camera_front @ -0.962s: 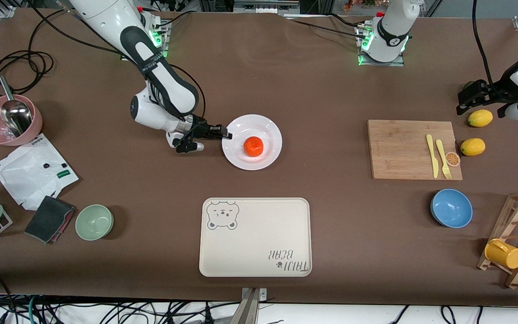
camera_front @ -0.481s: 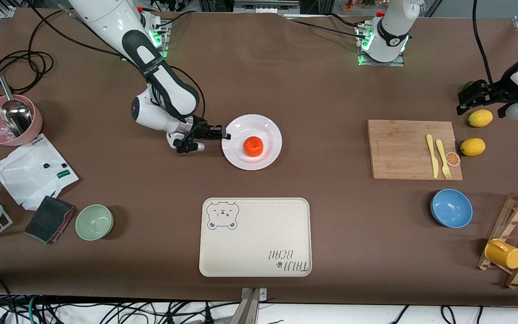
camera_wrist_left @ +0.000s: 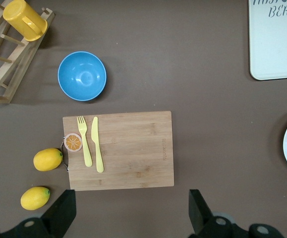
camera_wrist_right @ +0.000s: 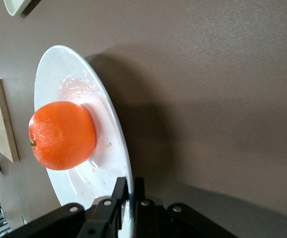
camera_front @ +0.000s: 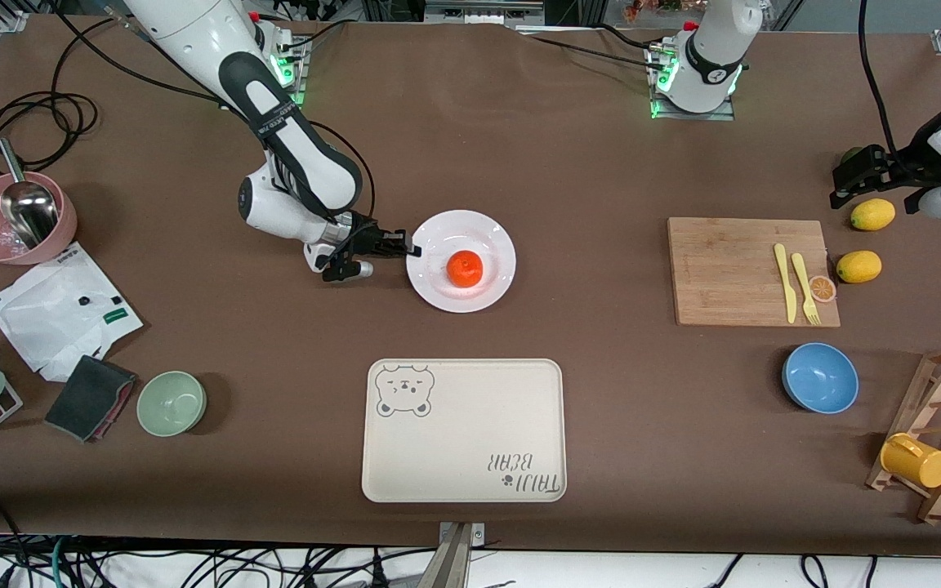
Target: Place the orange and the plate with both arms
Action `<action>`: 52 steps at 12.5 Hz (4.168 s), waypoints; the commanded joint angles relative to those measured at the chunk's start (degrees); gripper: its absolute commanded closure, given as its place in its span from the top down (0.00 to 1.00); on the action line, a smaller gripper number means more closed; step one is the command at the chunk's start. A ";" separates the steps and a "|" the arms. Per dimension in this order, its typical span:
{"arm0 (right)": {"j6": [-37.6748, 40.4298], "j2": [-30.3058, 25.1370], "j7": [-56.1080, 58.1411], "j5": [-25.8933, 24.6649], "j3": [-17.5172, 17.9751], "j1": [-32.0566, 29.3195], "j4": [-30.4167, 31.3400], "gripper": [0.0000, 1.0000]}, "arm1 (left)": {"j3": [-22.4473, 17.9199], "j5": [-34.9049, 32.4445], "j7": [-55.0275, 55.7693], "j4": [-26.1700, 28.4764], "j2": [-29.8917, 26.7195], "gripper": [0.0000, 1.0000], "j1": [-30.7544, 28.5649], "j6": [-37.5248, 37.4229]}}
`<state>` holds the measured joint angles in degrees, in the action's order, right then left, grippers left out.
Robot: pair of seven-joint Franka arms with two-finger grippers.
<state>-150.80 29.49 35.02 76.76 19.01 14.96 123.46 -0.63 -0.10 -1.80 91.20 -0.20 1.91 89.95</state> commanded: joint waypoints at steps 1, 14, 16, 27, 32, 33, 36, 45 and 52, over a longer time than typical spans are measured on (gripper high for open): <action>-0.98 0.75 0.76 2.34 0.33 -0.37 -3.03 0.00 | -0.07 0.63 -1.45 -1.81 0.82 1.00 -0.24 -1.27; 1.55 22.34 -18.46 -4.21 0.07 -1.43 -42.38 0.00 | -0.25 0.63 -1.45 -1.81 0.73 1.00 -0.42 -1.53; 4.10 27.35 -25.06 -9.49 -0.20 -1.51 -50.99 0.00 | -0.25 0.63 -1.37 -1.73 0.73 1.00 -0.33 -1.79; 3.50 38.63 -27.46 -13.30 -0.28 0.86 -63.95 0.00 | 0.02 0.63 -0.75 -0.85 2.92 1.00 0.55 -2.41; 3.59 38.89 -26.85 -14.97 -0.29 0.51 -63.08 0.17 | 0.63 0.36 -0.58 -1.11 3.98 1.00 0.64 -1.80; 3.59 38.72 -26.93 -15.49 -0.29 0.42 -62.90 0.19 | 1.15 0.28 -0.49 -1.11 4.07 1.00 0.72 -1.45; 3.76 33.99 -26.76 -24.68 -0.29 -1.33 -56.86 0.52 | 4.15 -0.43 2.57 -1.37 2.93 1.00 0.55 -2.31; 9.47 15.11 -26.93 -42.02 -2.30 -5.03 -38.07 1.00 | 3.71 0.54 1.97 -1.81 1.25 1.00 -0.68 -0.58; 28.86 -6.61 -26.76 -56.78 -12.23 -5.03 -24.67 1.00 | 4.06 0.28 2.06 -1.64 4.16 1.00 -0.94 4.62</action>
<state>-126.21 30.26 8.54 23.63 8.62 10.11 93.20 3.12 -0.10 -0.04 90.04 4.28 1.29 94.70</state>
